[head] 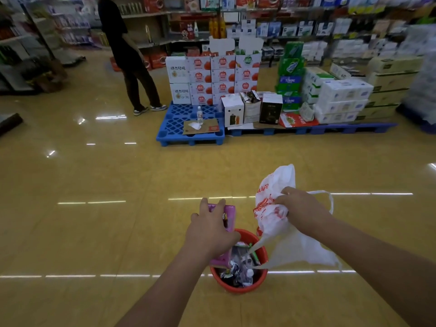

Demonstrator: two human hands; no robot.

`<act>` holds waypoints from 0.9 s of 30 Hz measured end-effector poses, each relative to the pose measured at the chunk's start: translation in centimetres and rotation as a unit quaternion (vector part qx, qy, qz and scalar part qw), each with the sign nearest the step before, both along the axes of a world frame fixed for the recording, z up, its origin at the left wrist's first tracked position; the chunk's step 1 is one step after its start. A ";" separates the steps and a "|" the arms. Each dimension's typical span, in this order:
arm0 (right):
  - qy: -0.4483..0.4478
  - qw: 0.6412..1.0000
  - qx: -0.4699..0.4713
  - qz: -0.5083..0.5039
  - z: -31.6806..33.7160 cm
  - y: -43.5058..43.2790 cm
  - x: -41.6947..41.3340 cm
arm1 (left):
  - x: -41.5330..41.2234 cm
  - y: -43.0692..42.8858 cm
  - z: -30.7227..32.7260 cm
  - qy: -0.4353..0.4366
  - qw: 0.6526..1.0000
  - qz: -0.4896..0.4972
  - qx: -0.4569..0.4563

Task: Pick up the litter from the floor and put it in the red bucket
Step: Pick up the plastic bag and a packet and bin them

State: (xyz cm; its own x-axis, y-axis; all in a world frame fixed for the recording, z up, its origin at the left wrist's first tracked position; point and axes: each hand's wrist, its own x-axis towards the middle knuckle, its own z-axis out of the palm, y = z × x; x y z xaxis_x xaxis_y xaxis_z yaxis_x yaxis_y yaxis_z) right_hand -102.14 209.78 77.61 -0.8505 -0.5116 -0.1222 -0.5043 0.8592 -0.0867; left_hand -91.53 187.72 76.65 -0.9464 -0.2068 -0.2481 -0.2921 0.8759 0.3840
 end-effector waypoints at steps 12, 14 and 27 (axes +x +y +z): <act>-0.018 1.000 0.004 0.019 -1.7 -5.7 -7.8 | -6.8 -5.2 -2.0 -0.012 1.000 0.021 0.016; -0.020 0.999 0.005 0.024 -2.4 -6.5 -8.8 | -7.6 -5.6 -2.6 -0.016 0.999 0.027 0.017; -0.079 0.993 0.008 0.092 -12.3 -8.4 -17.5 | -13.7 -5.4 -11.3 -0.052 0.988 0.128 0.067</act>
State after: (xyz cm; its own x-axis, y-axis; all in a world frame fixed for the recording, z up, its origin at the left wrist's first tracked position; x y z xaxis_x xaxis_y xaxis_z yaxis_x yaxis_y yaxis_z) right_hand -119.66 201.33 65.29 -0.7127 -0.6526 -0.2572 -0.6333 0.7563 -0.1639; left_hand -105.24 182.32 65.30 -0.8353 -0.3950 -0.3825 -0.5416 0.7111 0.4483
